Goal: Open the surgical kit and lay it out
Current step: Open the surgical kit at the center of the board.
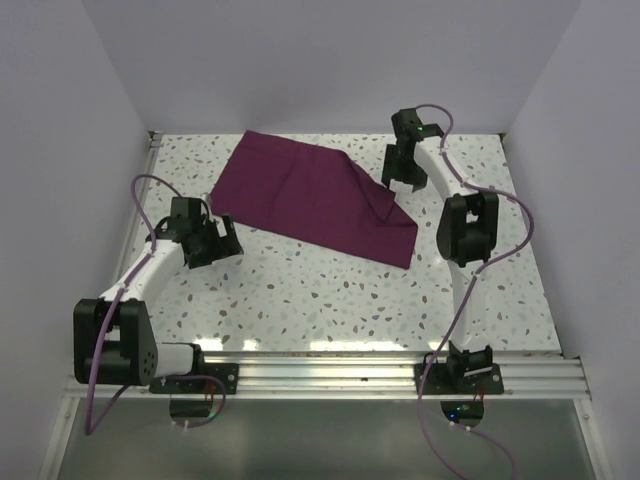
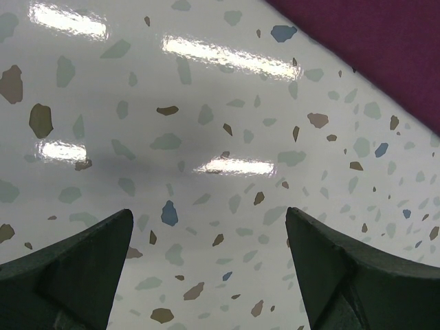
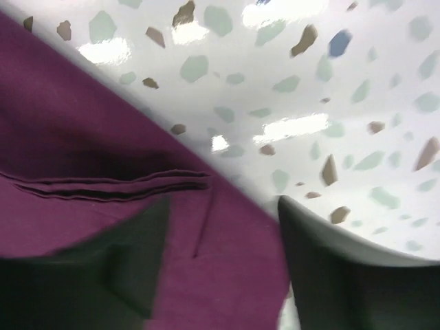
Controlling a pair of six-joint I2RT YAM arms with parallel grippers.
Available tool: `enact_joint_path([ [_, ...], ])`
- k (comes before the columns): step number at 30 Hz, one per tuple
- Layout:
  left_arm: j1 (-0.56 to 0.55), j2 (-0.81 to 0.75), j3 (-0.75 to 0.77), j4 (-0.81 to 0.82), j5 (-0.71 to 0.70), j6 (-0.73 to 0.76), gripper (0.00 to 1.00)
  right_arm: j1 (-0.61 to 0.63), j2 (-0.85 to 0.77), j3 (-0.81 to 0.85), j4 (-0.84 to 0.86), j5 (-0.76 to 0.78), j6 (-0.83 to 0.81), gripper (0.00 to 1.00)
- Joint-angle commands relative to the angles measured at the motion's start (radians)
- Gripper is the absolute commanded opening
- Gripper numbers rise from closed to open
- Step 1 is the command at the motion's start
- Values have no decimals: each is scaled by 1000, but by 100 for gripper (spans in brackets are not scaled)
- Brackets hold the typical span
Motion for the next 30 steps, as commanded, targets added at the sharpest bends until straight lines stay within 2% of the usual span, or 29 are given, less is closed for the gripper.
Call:
enact_joint_path([
  [1,-5,-26,9,5,4,29,96,-34,-93,-9,59,19,6,78],
  [3,-5,-30,4,8,5,31,96,-38,-89,-28,87,-7,1,82],
  [7,-5,-35,3,8,7,34,96,-49,-75,-51,137,-107,9,83],
  [11,-5,-33,-2,11,10,34,96,-54,-70,-102,209,-200,27,82],
  [12,-5,-33,-2,11,8,35,96,-55,-67,-111,245,-289,30,82],
  [16,-5,-32,-3,11,8,35,96,-57,-56,-160,326,-412,59,81],
  [23,-5,-32,-8,14,5,35,96,-65,-75,-251,409,-486,107,75],
  [26,-5,-32,-9,17,2,35,96,-66,-76,-263,415,-490,110,64],
  [28,-5,-32,-11,18,2,32,96,-68,-82,-269,417,-489,110,50],
  [29,-5,-30,-12,20,2,34,96,-69,-92,-271,417,-484,109,38],
  [30,-5,-29,-13,20,2,32,96,-69,-96,-271,415,-478,107,31],
])
